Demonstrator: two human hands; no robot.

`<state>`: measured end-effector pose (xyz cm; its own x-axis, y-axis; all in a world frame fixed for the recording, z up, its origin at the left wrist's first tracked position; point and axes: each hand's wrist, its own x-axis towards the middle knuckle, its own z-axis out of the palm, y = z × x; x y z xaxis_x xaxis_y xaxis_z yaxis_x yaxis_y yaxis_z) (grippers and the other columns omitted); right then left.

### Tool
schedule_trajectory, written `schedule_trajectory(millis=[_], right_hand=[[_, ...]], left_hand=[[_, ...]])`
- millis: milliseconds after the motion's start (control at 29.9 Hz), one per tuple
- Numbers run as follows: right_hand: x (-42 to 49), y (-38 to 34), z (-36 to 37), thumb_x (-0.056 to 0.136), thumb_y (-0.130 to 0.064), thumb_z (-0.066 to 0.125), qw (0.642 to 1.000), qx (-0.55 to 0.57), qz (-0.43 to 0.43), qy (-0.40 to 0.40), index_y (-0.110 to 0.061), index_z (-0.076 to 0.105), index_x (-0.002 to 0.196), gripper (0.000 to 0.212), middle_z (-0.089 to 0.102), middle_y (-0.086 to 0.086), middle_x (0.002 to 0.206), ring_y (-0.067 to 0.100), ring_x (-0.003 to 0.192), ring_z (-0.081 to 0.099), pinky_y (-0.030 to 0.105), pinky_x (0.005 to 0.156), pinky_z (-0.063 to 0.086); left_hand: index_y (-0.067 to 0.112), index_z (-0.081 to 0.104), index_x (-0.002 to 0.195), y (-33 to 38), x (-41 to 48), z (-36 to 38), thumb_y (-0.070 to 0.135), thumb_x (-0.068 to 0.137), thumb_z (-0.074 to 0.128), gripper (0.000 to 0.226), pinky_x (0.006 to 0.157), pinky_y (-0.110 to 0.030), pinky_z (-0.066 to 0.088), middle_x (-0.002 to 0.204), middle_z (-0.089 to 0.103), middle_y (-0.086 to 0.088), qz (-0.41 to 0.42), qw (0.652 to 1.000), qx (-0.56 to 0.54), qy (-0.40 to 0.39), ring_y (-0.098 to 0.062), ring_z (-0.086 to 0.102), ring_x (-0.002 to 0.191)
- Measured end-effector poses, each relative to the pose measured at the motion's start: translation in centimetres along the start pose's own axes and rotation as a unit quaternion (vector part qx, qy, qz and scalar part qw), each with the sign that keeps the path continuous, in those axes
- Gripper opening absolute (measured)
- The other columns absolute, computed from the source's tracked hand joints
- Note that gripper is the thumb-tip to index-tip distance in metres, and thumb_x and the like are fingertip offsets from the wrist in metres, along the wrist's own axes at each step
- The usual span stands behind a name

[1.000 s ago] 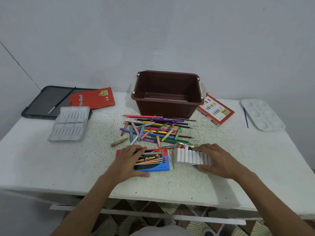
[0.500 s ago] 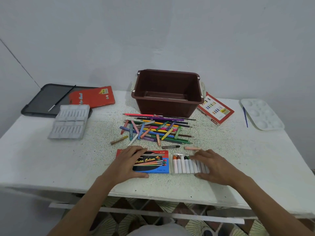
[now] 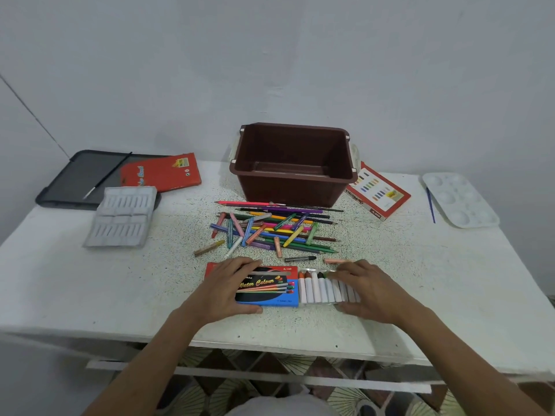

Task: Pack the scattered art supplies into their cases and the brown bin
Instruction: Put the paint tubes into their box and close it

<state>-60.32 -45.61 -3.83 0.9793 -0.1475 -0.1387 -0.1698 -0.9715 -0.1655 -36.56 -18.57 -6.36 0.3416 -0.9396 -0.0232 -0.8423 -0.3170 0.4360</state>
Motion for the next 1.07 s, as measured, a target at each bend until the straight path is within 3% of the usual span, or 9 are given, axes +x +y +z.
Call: schedule_trajectory(millis=[234,401,601,802,1069], right_hand=[[0.4,-0.3,0.0,0.083,-0.07,0.046,1.0,-0.002,0.004,0.005,-0.038,0.042,0.143,0.069,0.05,-0.008,0.14,0.015,0.117,0.046,0.035,0.094,0.042],[0.3,-0.7,0.2,0.084,-0.071,0.044,1.0,0.018,0.002,0.008,-0.04,0.04,0.144,0.068,0.049,-0.01,0.138,0.012,0.115,0.043,0.031,0.093,0.041],[0.4,-1.6,0.1,0.085,-0.065,0.048,0.999,-0.006,-0.029,0.038,-0.037,0.046,0.14,0.061,0.056,-0.005,0.13,0.02,0.113,0.05,0.039,0.088,0.046],[0.2,-1.3,0.8,0.082,-0.073,0.048,0.998,0.045,0.008,0.031,-0.04,0.048,0.139,0.065,0.057,-0.009,0.13,0.016,0.112,0.049,0.037,0.088,0.048],[-0.2,-0.8,1.2,0.08,-0.066,0.057,0.996,0.082,0.014,0.045,-0.04,0.05,0.137,0.063,0.058,-0.01,0.128,0.014,0.108,0.049,0.034,0.086,0.046]], left_hand=[[0.031,0.026,0.15,-0.1,-0.3,-0.6,0.077,0.07,0.062,0.099,0.104,-0.019,0.021,0.146,0.033,0.011,-0.003,1.0,-0.022,-0.005,0.006,0.022,0.124],[0.031,0.029,0.149,-0.4,-0.6,-0.2,0.076,0.069,0.063,0.097,0.104,-0.02,0.025,0.145,0.036,0.01,-0.008,0.999,-0.039,-0.004,0.004,0.027,0.125],[0.032,0.028,0.149,-0.1,-0.5,-0.2,0.072,0.065,0.069,0.102,0.104,-0.02,0.024,0.144,0.035,0.011,-0.023,0.998,-0.057,-0.005,0.004,0.027,0.124],[0.034,0.031,0.147,-0.2,-0.4,-0.2,0.073,0.064,0.07,0.1,0.104,-0.018,0.022,0.144,0.036,0.013,-0.023,0.998,-0.063,-0.006,0.005,0.026,0.124],[0.036,0.033,0.146,-0.1,-0.6,-0.2,0.076,0.065,0.063,0.095,0.105,-0.022,0.026,0.145,0.038,0.014,-0.017,0.998,-0.063,-0.003,0.004,0.028,0.125]])
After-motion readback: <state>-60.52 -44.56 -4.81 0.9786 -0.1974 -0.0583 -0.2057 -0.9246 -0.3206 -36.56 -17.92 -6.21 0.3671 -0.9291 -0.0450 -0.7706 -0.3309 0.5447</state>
